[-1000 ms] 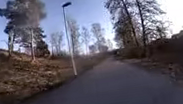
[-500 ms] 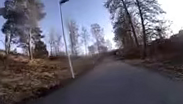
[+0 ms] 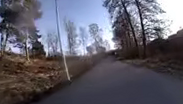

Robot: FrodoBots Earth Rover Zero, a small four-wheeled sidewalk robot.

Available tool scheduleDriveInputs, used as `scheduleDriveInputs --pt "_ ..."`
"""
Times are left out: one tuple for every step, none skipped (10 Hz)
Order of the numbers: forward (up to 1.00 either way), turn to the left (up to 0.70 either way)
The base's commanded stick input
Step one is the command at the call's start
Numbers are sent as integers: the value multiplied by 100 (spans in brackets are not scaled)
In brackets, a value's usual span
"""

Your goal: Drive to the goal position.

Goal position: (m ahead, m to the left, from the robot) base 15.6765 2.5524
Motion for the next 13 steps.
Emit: scheduleDriveInputs --pt "100 0" --pt "100 0" --pt "100 0" --pt "100 0" --pt "100 0" --pt "100 0" --pt "100 0" --pt "100 0" --pt "100 0" --pt "100 0" --pt "100 0" --pt "100 0" --pt "100 0"
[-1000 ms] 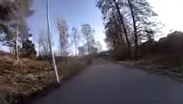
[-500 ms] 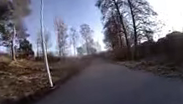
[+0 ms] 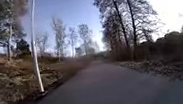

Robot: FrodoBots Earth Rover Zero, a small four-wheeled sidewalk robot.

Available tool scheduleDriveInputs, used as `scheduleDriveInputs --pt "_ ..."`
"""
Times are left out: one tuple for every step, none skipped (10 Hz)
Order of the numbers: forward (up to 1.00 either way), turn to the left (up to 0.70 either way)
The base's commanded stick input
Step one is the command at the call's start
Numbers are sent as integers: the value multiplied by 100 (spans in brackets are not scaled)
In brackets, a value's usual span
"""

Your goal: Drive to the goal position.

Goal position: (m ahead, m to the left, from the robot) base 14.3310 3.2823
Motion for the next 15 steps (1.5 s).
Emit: scheduleDriveInputs --pt "100 0" --pt "100 0" --pt "100 0" --pt "100 0" --pt "100 0" --pt "100 0" --pt "100 0" --pt "100 0" --pt "100 0" --pt "100 0" --pt "100 0" --pt "100 0" --pt "100 0" --pt "100 0" --pt "100 0"
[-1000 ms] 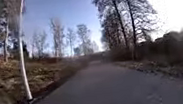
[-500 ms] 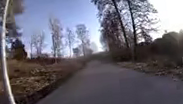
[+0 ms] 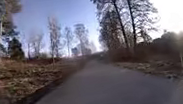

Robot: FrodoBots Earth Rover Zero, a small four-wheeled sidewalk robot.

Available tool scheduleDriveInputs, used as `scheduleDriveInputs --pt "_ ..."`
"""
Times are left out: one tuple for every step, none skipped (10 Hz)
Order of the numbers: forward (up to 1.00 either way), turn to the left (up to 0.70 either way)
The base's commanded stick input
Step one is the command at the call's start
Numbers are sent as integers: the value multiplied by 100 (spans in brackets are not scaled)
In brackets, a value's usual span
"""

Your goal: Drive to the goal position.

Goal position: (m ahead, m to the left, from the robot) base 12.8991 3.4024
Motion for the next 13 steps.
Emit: scheduleDriveInputs --pt "100 0" --pt "100 0" --pt "100 0" --pt "100 0" --pt "100 0" --pt "100 0" --pt "100 0" --pt "100 0" --pt "100 0" --pt "100 0" --pt "100 0" --pt "100 0" --pt "100 0"
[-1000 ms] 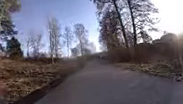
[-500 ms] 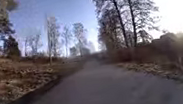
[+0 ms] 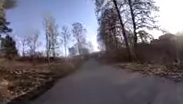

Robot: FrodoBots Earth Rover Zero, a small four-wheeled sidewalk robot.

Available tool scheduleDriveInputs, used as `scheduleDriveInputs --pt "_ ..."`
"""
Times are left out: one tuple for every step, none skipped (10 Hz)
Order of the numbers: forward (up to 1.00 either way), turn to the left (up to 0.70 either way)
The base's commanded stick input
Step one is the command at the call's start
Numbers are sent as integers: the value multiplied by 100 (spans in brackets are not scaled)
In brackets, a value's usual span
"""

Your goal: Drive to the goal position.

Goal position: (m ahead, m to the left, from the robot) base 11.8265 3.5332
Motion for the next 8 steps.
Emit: scheduleDriveInputs --pt "100 0" --pt "100 0" --pt "100 0" --pt "100 0" --pt "100 0" --pt "100 0" --pt "100 0" --pt "100 0"
